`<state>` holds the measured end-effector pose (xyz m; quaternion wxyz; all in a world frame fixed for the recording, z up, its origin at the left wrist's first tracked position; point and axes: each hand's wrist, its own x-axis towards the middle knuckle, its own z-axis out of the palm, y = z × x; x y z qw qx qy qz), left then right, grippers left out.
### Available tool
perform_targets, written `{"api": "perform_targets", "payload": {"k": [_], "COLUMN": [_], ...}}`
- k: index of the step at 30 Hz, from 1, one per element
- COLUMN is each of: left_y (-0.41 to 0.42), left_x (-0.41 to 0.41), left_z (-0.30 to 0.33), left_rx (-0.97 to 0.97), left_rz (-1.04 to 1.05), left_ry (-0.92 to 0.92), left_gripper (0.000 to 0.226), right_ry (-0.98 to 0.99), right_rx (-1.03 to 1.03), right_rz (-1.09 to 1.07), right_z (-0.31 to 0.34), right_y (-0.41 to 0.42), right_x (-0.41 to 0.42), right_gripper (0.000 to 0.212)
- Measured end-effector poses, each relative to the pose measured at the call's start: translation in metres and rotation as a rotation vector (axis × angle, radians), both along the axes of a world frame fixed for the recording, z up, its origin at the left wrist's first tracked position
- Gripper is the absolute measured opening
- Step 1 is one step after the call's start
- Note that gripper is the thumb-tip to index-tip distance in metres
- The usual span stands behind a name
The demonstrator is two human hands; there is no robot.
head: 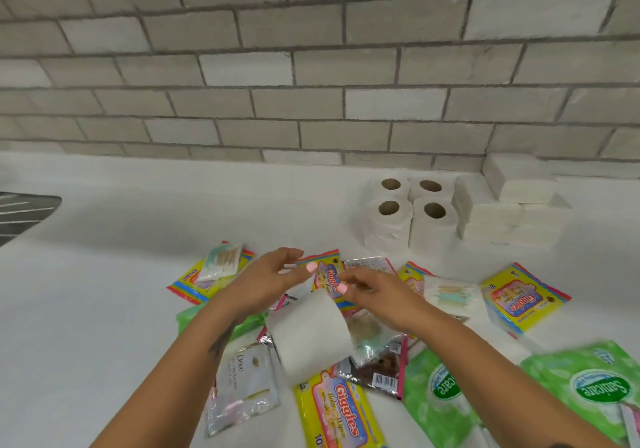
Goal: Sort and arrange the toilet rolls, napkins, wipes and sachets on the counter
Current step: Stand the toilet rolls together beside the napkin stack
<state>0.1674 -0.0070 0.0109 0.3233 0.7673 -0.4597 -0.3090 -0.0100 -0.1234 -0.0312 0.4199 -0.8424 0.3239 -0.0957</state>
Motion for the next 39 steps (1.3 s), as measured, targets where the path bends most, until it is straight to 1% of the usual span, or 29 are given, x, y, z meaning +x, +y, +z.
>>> {"api": "perform_targets", "payload": {"k": [1, 2, 3, 4, 5, 8, 10, 12, 14, 18, 20, 22, 24, 28, 30, 32, 34, 37, 39], "left_y": [0.009, 0.016, 0.022, 0.027, 0.030, 0.033, 0.031, 0.028, 0.028, 0.031, 0.034, 0.036, 0.037, 0.023, 0.010, -0.006, -0.025, -0.058, -0.082], "left_x": [-0.003, -0.007, -0.011, -0.017, -0.023, -0.043, -0.050, -0.053, -0.056, -0.057, -0.056, -0.053, -0.048, -0.042, -0.045, -0.050, -0.056, -0.063, -0.065], "left_z": [0.000, 0.000, -0.001, -0.002, -0.004, -0.014, -0.021, -0.025, -0.028, -0.036, -0.036, -0.030, -0.020, -0.004, 0.001, 0.006, 0.010, 0.018, 0.022], "left_rx": [0.021, 0.044, 0.077, 0.118, 0.164, 0.320, 0.404, 0.463, 0.490, 0.401, 0.342, 0.252, 0.107, -0.182, -0.295, -0.366, -0.409, -0.481, -0.492], "left_rz": [-0.006, -0.021, -0.041, -0.065, -0.086, -0.125, -0.142, -0.135, -0.118, -0.032, 0.017, 0.067, 0.109, 0.152, 0.148, 0.143, 0.140, 0.082, -0.019], "left_ry": [0.002, -0.018, -0.063, -0.135, -0.222, -0.568, -0.725, -0.788, -0.814, -0.836, -0.820, -0.739, -0.588, -0.275, -0.148, -0.060, -0.008, 0.044, 0.030], "left_gripper": [0.070, 0.084, 0.099, 0.109, 0.113, 0.121, 0.129, 0.131, 0.128, 0.106, 0.102, 0.100, 0.097, 0.095, 0.090, 0.082, 0.080, 0.071, 0.065], "right_ry": [0.010, 0.009, -0.003, -0.016, -0.018, -0.020, -0.026, -0.016, -0.012, -0.009, -0.030, -0.081, -0.182, -0.460, -0.529, -0.573, -0.601, -0.680, -0.695], "right_rx": [0.003, 0.016, 0.032, 0.043, 0.045, 0.039, 0.052, 0.050, 0.049, 0.064, 0.112, 0.191, 0.319, 0.730, 0.801, 0.756, 0.650, 0.479, 0.370], "right_rz": [0.021, 0.035, 0.044, 0.056, 0.070, 0.093, 0.104, 0.117, 0.127, 0.131, 0.119, 0.102, 0.069, 0.011, 0.032, 0.059, 0.037, -0.087, -0.172], "right_z": [0.000, 0.001, 0.001, 0.002, 0.003, 0.002, 0.000, -0.002, -0.003, -0.004, -0.003, 0.002, 0.010, 0.022, 0.027, 0.031, 0.037, 0.042, 0.046], "right_y": [0.003, 0.006, 0.009, 0.012, 0.015, 0.020, 0.022, 0.023, 0.024, 0.025, 0.024, 0.022, 0.020, 0.010, 0.005, -0.001, -0.008, -0.027, -0.042], "right_x": [0.002, 0.002, 0.003, 0.003, 0.003, 0.002, 0.002, 0.001, -0.001, -0.005, -0.008, -0.011, -0.012, -0.013, -0.013, -0.012, -0.009, -0.005, -0.007], "right_gripper": [0.037, 0.036, 0.033, 0.031, 0.030, 0.034, 0.039, 0.044, 0.046, 0.050, 0.055, 0.061, 0.069, 0.085, 0.086, 0.083, 0.092, 0.100, 0.100]}}
